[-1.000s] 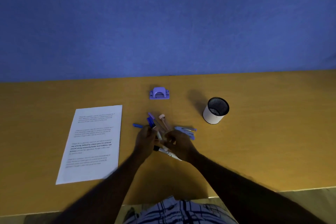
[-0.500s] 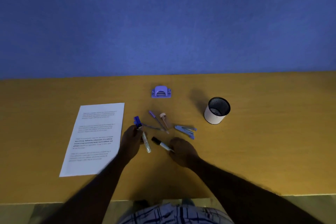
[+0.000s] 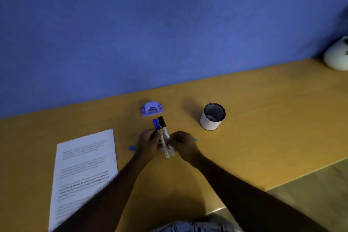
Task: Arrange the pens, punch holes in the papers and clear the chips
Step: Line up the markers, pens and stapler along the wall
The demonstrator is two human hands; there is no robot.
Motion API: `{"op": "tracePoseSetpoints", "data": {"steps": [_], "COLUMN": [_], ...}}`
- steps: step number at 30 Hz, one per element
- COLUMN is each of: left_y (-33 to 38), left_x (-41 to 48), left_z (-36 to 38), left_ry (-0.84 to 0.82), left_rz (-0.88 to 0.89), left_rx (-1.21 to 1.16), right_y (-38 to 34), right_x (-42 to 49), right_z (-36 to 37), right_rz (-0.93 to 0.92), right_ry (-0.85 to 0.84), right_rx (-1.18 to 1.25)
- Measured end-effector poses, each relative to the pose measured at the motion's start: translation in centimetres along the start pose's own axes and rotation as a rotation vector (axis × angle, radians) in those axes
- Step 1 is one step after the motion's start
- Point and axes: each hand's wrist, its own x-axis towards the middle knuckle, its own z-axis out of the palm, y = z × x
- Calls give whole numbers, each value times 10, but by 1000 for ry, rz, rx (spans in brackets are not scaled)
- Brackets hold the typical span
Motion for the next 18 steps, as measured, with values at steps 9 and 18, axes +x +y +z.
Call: {"op": "tracePoseSetpoints", "data": {"steps": [9, 18], "left_y": [14, 29], "left_x": [32, 87], "left_z": [27, 65], "left_ry": [-1, 58], "left_rz": [-37, 1], "left_rx": [41, 74], "right_y": [0, -10], "right_x": [23, 79], "right_z": [-27, -69], "right_rz": [60, -29], "right_ry": [36, 53], "right_rx": [45, -173]}}
